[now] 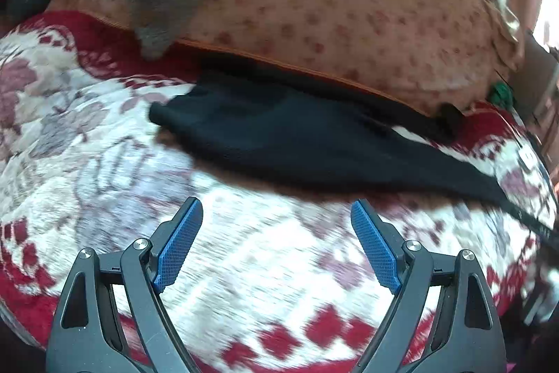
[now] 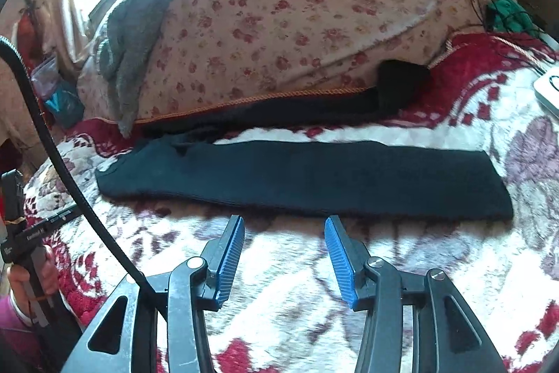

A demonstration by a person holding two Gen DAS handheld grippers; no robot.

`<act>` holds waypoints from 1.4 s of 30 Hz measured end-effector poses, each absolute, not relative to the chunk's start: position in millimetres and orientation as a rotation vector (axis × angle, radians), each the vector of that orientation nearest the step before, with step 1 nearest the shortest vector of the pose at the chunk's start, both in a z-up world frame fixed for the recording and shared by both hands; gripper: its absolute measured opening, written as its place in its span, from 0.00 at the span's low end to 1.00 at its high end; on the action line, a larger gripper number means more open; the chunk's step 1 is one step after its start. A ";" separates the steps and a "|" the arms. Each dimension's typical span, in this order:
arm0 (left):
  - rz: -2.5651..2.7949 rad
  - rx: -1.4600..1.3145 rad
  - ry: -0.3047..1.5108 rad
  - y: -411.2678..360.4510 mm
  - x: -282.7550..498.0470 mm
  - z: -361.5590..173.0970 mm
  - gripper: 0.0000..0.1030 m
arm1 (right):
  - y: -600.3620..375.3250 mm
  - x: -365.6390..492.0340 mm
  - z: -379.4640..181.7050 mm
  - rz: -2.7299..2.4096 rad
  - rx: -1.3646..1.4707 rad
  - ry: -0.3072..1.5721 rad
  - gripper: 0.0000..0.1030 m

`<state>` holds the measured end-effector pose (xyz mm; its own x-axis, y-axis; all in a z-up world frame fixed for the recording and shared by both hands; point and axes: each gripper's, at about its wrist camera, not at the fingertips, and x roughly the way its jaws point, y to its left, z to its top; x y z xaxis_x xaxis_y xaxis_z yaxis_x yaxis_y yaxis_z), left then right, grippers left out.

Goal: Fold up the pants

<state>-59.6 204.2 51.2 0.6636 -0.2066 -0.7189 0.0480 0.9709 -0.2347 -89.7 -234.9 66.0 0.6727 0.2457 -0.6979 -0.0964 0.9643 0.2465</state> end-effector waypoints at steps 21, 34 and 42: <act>-0.066 -0.460 0.934 213.0 14.3 23.5 0.84 | -318.6 -53.3 21.8 0.107 0.626 0.878 0.45; 0.036 -0.464 0.958 223.2 35.6 14.5 0.09 | -336.6 -42.2 7.0 0.099 0.748 0.779 0.08; -0.012 -0.479 0.937 228.3 18.4 27.2 0.08 | -328.8 -47.0 21.1 0.110 0.671 0.763 0.05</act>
<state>18.4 228.3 27.2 0.6004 -0.2146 -0.7704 -0.1945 0.8952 -0.4009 -47.0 -328.8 21.1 0.7279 0.3266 -0.6029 0.1426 0.7880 0.5990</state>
